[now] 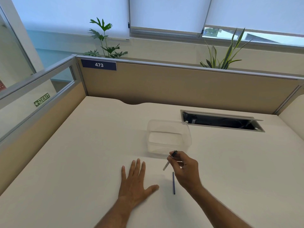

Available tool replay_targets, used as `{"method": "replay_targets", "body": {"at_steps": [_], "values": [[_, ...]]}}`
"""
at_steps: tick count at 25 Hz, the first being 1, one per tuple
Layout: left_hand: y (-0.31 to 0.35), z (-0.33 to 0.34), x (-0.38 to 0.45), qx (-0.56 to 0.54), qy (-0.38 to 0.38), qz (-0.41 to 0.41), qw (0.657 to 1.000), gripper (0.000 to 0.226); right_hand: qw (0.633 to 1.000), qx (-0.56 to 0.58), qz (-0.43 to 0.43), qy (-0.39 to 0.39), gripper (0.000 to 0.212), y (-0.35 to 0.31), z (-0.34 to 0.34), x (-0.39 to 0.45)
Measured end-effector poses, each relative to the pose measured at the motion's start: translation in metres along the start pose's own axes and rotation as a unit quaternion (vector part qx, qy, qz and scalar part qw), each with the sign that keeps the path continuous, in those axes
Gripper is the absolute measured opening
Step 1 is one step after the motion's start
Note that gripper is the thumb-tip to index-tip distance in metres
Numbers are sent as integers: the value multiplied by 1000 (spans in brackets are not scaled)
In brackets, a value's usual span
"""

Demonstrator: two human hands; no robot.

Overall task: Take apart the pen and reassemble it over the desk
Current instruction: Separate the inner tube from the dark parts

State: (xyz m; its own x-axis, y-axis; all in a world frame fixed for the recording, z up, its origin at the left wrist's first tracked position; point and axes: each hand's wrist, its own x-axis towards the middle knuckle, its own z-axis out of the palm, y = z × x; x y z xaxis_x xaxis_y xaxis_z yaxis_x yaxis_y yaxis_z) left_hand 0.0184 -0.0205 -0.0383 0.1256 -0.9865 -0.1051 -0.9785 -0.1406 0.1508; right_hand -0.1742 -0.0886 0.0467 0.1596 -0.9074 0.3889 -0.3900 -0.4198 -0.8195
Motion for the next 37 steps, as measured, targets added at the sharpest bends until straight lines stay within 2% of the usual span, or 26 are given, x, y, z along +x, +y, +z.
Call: {"method": "replay_targets", "body": {"at_steps": [7,11,22,26,27,31,37], "values": [[-2,3,2,-7,29,14,999,112,998,-23,-50,13,16,1,9,-4],[-4,5,5,14,20,13,1000,117,998,-54,-21,-38,13,8,16,-14],[-6,6,8,7,27,13,1000,118,996,-32,-62,48,11,1,14,-11],[-6,6,8,-4,28,14,1000,118,996,-70,-33,-39,9,7,15,-16],[-6,6,8,-1,25,13,1000,118,996,-76,-38,-41,9,7,15,-16],[-6,6,8,5,20,10,1000,118,998,-37,-55,17,11,1,14,-11],[-5,5,8,-5,22,10,1000,118,998,-32,-47,29,12,-1,12,-12]]}}
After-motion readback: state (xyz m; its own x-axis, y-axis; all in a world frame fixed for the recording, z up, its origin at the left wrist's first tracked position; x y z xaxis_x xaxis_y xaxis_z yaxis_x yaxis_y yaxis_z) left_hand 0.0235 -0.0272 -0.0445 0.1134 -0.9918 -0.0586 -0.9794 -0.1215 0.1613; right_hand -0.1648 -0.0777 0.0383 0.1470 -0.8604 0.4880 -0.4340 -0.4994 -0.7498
